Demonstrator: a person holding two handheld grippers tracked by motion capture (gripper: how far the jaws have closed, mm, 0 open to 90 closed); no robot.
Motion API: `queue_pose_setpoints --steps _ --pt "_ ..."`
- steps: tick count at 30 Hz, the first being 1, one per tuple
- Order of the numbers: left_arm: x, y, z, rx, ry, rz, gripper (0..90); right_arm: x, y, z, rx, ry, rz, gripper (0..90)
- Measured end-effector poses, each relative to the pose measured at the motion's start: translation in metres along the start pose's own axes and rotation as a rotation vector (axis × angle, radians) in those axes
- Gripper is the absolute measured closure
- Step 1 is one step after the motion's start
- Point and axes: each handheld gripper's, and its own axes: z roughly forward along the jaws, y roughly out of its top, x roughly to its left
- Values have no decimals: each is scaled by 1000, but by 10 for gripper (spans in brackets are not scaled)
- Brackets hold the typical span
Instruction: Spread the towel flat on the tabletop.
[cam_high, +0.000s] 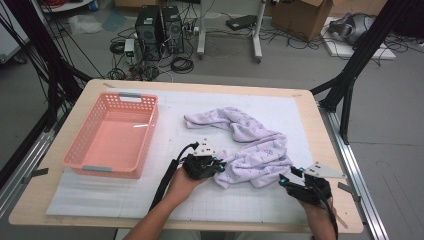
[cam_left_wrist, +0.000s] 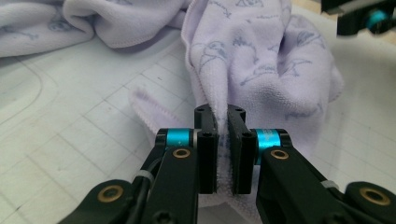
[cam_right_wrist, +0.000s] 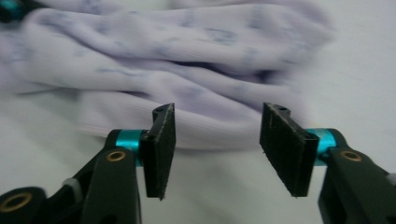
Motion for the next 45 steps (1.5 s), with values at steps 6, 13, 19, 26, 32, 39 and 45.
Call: queue_pose_setpoints --steps 6,13,19,26,32,39,45 --pt "-3 -11 -27 -41 -1 -11 837 24 7 36 120 70 -78 641" --pt "-9 -17 -61 -82 8 -1 837 24 9 33 163 139 -139 843" --pt "-15 -24 -73 -85 -43 -18 836 15 9 -5 107 146 -135 847" --pt "-23 -23 -50 -35 -131 -78 642 1 16 -26 18 46 -78 779" --pt "0 2 -44 -75 -78 -120 516 -8 7 -24 -23 -10 3 600" --pt "7 31 10 -6 -88 -79 489 -13 2 -23 -41 -32 37 594" --pt "-1 43 64 128 -101 -36 439 -16 -2 -23 -44 -45 45 594"
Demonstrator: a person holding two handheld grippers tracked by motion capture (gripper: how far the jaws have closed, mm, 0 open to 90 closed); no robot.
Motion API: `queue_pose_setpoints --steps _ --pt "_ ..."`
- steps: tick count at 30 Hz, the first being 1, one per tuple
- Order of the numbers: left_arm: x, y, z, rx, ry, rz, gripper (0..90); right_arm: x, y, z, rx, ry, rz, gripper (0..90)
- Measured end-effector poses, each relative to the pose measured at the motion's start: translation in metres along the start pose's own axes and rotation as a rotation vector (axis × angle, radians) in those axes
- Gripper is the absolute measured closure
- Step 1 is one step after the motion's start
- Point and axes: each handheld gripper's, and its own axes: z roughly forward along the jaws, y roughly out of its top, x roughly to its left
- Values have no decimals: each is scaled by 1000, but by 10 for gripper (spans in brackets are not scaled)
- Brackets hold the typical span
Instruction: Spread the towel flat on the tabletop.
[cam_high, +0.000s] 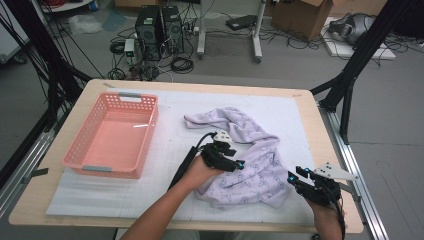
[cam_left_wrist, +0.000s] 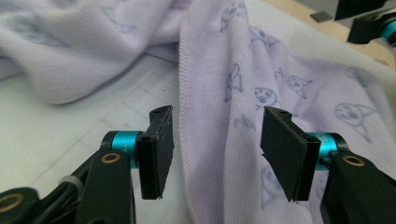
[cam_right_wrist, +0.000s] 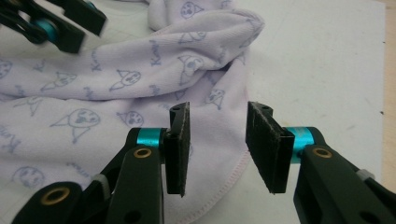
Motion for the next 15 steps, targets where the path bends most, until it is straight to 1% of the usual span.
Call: queue_pose_setpoints --steps 2,3,4,5,6,7,8,9,10,12,13,14,15 --pt "-3 1 14 34 5 16 441 -2 -1 -1 -1 -2 5 595" --pt "-5 0 19 52 6 27 453 -3 -2 -1 -4 -3 2 595" --pt "-6 0 24 74 10 46 482 -3 -2 -1 -2 -2 9 595" --pt "-7 -1 26 92 25 75 589 -4 -2 -1 -2 -4 10 595" --pt "-7 0 26 74 34 91 682 -4 -2 -1 0 -4 16 595" --pt "-6 0 25 65 35 83 795 -5 -3 -1 -2 -5 15 596" --pt "-3 1 23 50 42 70 806 -5 -3 -1 -3 -5 11 596" --pt "1 1 20 27 51 55 813 -5 -3 0 -3 -5 13 597" --pt "6 2 14 -4 67 32 815 -5 -3 0 -2 -5 11 597" --pt "18 5 -1 -93 108 -36 815 -4 -4 2 2 -6 15 598" --pt "24 6 -9 -142 142 -68 815 -4 -4 3 4 -5 15 598" --pt "31 6 -18 -181 183 -85 815 -4 -4 4 8 -1 18 598" --pt "39 5 -28 -212 244 -92 815 -4 -3 6 7 -1 12 598"
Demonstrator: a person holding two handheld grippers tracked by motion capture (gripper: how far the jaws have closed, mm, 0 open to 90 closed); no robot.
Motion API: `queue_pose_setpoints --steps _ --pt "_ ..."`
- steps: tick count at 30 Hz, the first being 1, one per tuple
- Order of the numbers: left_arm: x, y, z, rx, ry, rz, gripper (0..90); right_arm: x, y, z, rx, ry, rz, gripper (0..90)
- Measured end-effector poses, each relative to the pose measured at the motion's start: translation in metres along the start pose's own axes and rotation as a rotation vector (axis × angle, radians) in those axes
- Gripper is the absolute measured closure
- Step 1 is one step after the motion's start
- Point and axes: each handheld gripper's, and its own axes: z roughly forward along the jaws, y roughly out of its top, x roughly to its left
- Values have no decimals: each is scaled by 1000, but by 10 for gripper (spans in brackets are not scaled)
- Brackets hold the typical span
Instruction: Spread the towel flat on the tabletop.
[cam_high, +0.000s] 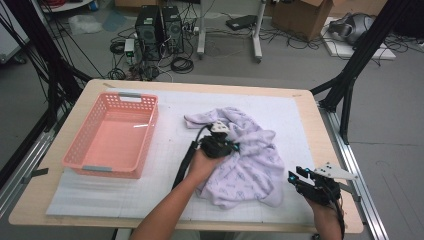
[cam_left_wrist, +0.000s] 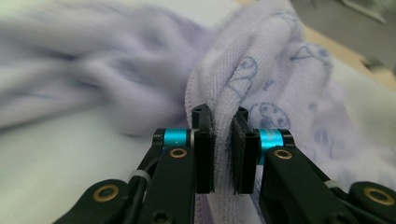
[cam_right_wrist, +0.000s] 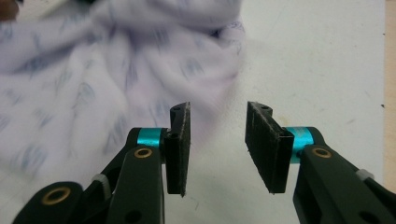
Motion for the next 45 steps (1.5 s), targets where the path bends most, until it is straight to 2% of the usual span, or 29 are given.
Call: queue_pose_setpoints --steps 2,4,6,8,9,11,13,15,17,22,24,25,26,27,28,29,31,33,34,35,36,38,40,41,43,44,45 --pt "15 0 -9 -28 84 -17 815 1 1 3 0 5 0 597" --pt "31 -2 -21 -58 196 -26 815 3 2 7 6 12 0 594" --pt "47 -6 -33 -93 278 -83 813 6 3 12 10 17 -12 588" --pt "61 -12 -42 -111 308 -143 791 8 5 17 17 28 -18 582" --pt "65 -15 -46 -98 311 -160 750 9 7 19 19 31 -23 581" --pt "68 -19 -53 -103 294 -180 602 12 11 25 18 40 -33 576" --pt "65 -21 -63 -118 273 -156 580 15 16 32 15 61 -39 576" --pt "59 -22 -69 -104 230 -123 544 20 21 42 19 88 -51 575" --pt "52 -25 -76 -112 184 -99 536 25 26 54 27 117 -58 574" --pt "39 -38 -87 -51 66 -61 486 35 36 83 56 152 -53 560" --pt "34 -46 -89 -11 32 -41 486 38 37 93 94 150 -58 604" --pt "33 -51 -89 17 11 -41 488 39 37 97 128 131 -64 641" --pt "32 -55 -90 26 9 -41 487 40 36 103 169 124 -71 705" --pt "31 -59 -90 36 2 -49 487 40 35 106 191 122 -75 731" --pt "31 -62 -90 49 1 -56 482 40 35 105 188 113 -80 838" --pt "31 -65 -91 58 -9 -67 472 38 36 103 195 115 -92 891" --pt "29 -71 -91 70 -20 -84 461 37 35 99 207 110 -102 894" --pt "26 -74 -90 88 -24 -81 452 36 33 94 203 96 -120 890" --pt "26 -74 -90 88 -24 -84 442 34 32 90 180 94 -116 855" --pt "26 -75 -90 86 -24 -87 439 32 32 84 143 88 -91 780" --pt "25 -75 -90 90 -24 -90 434 31 33 82 130 84 -74 742" --pt "22 -76 -87 112 -17 -77 426 29 37 76 61 78 -30 671" --pt "20 -76 -84 124 -14 -71 421 31 42 77 23 74 -21 559" --pt "19 -77 -82 130 -8 -69 421 32 43 80 31 79 -18 525" --pt "17 -78 -80 136 7 -50 428 38 44 93 78 83 -41 503" --pt "16 -78 -79 139 25 -28 449 40 43 99 112 89 -50 505" --pt "13 -78 -78 145 53 8 510 40 41 106 147 86 -53 528"
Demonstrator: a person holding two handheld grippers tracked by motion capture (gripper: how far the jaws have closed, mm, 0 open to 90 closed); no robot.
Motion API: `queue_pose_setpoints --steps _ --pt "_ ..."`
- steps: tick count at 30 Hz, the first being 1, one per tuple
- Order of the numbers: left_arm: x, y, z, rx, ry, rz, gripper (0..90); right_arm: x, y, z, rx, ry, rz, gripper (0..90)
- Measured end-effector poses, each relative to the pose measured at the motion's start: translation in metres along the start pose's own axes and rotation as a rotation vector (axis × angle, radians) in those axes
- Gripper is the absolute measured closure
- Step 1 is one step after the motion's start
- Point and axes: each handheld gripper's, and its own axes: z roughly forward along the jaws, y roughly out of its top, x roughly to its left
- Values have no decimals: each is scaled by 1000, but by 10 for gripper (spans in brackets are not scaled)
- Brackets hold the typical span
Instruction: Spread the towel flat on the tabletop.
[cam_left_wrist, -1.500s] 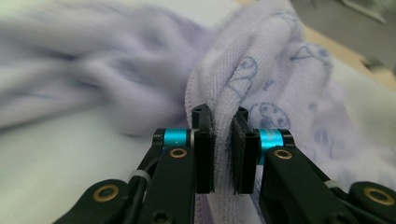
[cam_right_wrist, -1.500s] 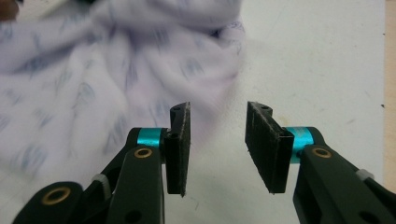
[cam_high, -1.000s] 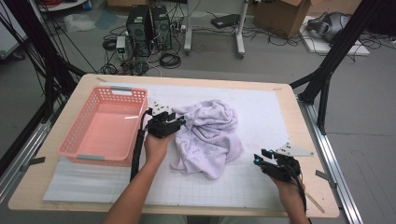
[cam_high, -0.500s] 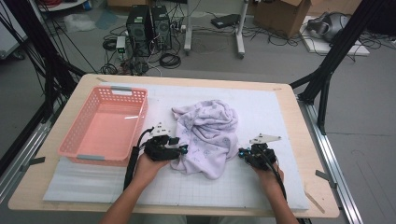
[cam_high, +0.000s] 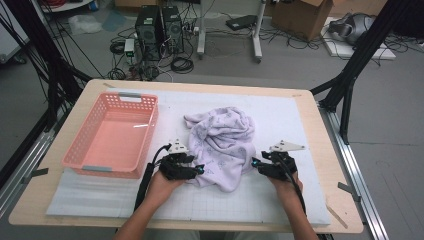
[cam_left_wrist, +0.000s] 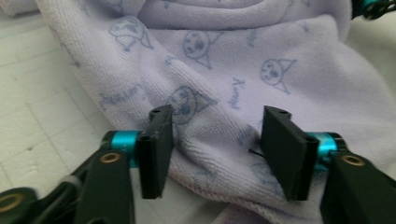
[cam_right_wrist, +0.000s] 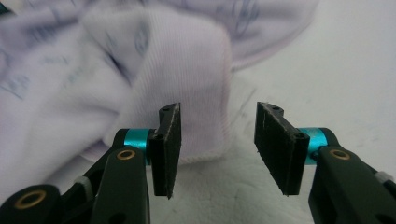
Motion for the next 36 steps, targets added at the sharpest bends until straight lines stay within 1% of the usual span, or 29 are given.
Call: queue_pose_setpoints --steps 1,2,3,4,5,7,9,10,11,12,14,15,16,17,18,19,20,21,22,23,25,26,27,29,30,32,34,35,36 --pt "-1 0 0 0 5 28 659 0 -3 7 33 -2 -6 598" --pt "0 -1 -1 -2 -3 32 769 -1 -4 5 14 -4 -7 739" --pt "1 0 -2 2 -8 15 807 -2 -5 3 19 40 -11 849" --pt "3 0 -6 0 -8 4 825 -1 -6 0 27 33 -25 859" --pt "3 -1 -8 -10 -4 -9 828 2 -8 -5 43 15 -61 864" --pt "6 -4 -20 -44 3 -32 828 3 -15 -16 56 3 -88 865" --pt "8 -9 -33 -68 1 -48 828 2 -28 -34 68 -15 -110 865" --pt "8 -11 -40 -80 -11 -55 827 1 -35 -45 71 -24 -111 866" --pt "8 -13 -45 -89 -32 -68 829 -1 -42 -56 72 -14 -104 865" --pt "5 -14 -49 -95 -47 -72 832 -2 -49 -66 75 -1 -98 866" --pt "-5 -15 -53 -108 -73 -57 833 1 -62 -83 80 16 -96 865" --pt "-10 -14 -53 -110 -85 -46 822 4 -68 -89 85 18 -103 865" --pt "-14 -14 -52 -111 -85 -43 782 7 -73 -93 100 21 -103 863" --pt "-16 -13 -51 -115 -84 -39 721 9 -77 -96 103 26 -102 848" --pt "-16 -13 -50 -122 -82 -46 637 10 -80 -99 96 33 -100 827" --pt "-14 -12 -49 -127 -78 -57 575 10 -81 -101 86 47 -91 776" --pt "-11 -11 -48 -131 -75 -69 536 9 -80 -104 67 43 -91 704" --pt "-7 -9 -46 -135 -73 -97 495 8 -78 -105 49 38 -86 641" --pt "-2 -7 -44 -135 -78 -113 476 5 -73 -107 -2 54 -58 620" --pt "1 -5 -41 -142 -75 -121 467 2 -67 -108 -40 65 -38 586" --pt "9 1 -36 -145 -68 -136 455 -2 -51 -104 -92 60 -37 548" --pt "12 3 -33 -158 -59 -143 455 -3 -46 -101 -109 55 -41 527" --pt "15 6 -30 -163 -44 -145 454 -4 -38 -95 -117 45 -42 504" --pt "20 11 -26 -179 -34 -143 453 -7 -24 -79 -125 40 -32 503" --pt "21 12 -25 -184 -27 -141 452 -7 -19 -68 -122 47 -19 515" --pt "23 13 -22 -200 -39 -148 453 -7 -10 -45 -91 69 -16 540" --pt "23 13 -20 -190 -34 -144 454 -3 -2 -21 -40 93 -30 558" --pt "23 12 -20 -185 -35 -139 454 1 2 -8 -2 109 -39 570" --pt "24 12 -19 -178 -34 -137 453 3 4 -1 10 119 -45 582"
